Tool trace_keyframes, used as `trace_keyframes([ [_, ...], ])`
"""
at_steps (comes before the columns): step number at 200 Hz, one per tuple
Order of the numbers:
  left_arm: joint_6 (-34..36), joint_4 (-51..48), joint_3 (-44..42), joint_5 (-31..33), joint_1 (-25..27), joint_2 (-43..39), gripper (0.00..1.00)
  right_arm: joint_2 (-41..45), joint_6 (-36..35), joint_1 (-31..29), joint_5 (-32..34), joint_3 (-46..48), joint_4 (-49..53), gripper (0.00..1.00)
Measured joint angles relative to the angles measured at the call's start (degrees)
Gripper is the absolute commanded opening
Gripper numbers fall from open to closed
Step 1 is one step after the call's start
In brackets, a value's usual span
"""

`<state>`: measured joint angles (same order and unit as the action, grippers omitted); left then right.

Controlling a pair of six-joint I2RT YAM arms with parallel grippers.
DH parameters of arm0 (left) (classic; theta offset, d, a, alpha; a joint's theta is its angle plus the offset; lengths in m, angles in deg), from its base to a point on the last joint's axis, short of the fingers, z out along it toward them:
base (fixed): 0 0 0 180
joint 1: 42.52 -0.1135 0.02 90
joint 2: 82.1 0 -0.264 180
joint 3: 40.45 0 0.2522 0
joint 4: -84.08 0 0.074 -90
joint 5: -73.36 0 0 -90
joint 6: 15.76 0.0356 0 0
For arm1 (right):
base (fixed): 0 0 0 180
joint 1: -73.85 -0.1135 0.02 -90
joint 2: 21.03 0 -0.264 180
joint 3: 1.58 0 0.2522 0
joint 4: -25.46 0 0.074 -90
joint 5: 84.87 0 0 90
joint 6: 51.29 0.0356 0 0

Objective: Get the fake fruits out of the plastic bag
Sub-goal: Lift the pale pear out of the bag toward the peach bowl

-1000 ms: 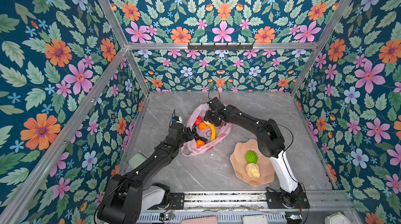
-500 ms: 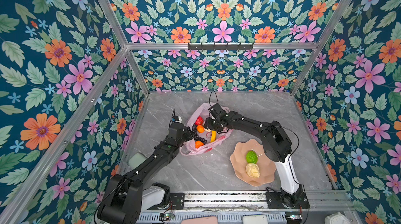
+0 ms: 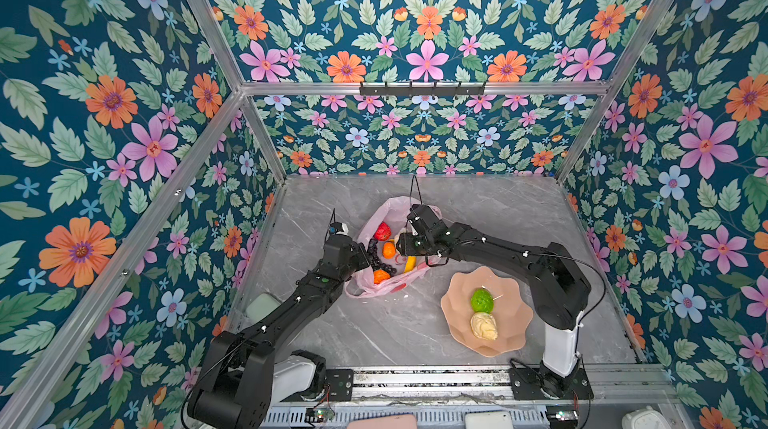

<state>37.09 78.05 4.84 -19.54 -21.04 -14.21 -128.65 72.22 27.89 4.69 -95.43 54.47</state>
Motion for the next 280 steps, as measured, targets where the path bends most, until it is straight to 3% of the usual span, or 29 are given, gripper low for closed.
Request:
trace_keyframes([
  [58,0.1,0.2,0.0,0.0,0.0,0.2,0.0,17.1,-1.7,-3.1,12.0,16.2,-2.2,0.53],
  [104,0.2,0.5,0.0,0.0,0.0,0.4,0.0,27.5,-2.8,-6.1,17.8,26.4,-1.4,0.53],
  [165,0.4,0.5,-0.1,0.0,0.0,0.6,0.0,45.1,-14.3,-6.9,14.2,39.9,-1.6,0.53],
  [280,1.4,0.2,0.3,1.0,0.0,0.8,0.0,63.4,-41.3,-6.6,0.0,52.2,-5.8,0.5],
])
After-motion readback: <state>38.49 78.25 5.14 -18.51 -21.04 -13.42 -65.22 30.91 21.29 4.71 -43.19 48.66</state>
